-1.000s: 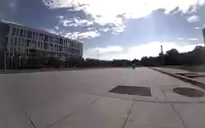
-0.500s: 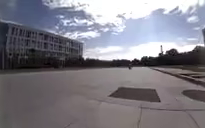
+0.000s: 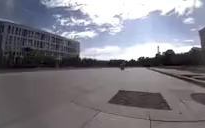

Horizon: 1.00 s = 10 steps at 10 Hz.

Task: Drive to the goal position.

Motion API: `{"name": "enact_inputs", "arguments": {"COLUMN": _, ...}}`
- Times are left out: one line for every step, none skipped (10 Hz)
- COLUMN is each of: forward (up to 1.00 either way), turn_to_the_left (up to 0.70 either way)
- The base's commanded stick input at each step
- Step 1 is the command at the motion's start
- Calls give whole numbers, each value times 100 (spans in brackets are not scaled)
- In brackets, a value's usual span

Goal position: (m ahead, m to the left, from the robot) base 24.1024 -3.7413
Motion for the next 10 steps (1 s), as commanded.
{"name": "enact_inputs", "arguments": {"forward": 70, "turn_to_the_left": 0}}
{"name": "enact_inputs", "arguments": {"forward": 70, "turn_to_the_left": 0}}
{"name": "enact_inputs", "arguments": {"forward": 70, "turn_to_the_left": 0}}
{"name": "enact_inputs", "arguments": {"forward": 70, "turn_to_the_left": 0}}
{"name": "enact_inputs", "arguments": {"forward": 70, "turn_to_the_left": 0}}
{"name": "enact_inputs", "arguments": {"forward": 70, "turn_to_the_left": 0}}
{"name": "enact_inputs", "arguments": {"forward": 70, "turn_to_the_left": -2}}
{"name": "enact_inputs", "arguments": {"forward": 70, "turn_to_the_left": -2}}
{"name": "enact_inputs", "arguments": {"forward": 70, "turn_to_the_left": -2}}
{"name": "enact_inputs", "arguments": {"forward": 70, "turn_to_the_left": -2}}
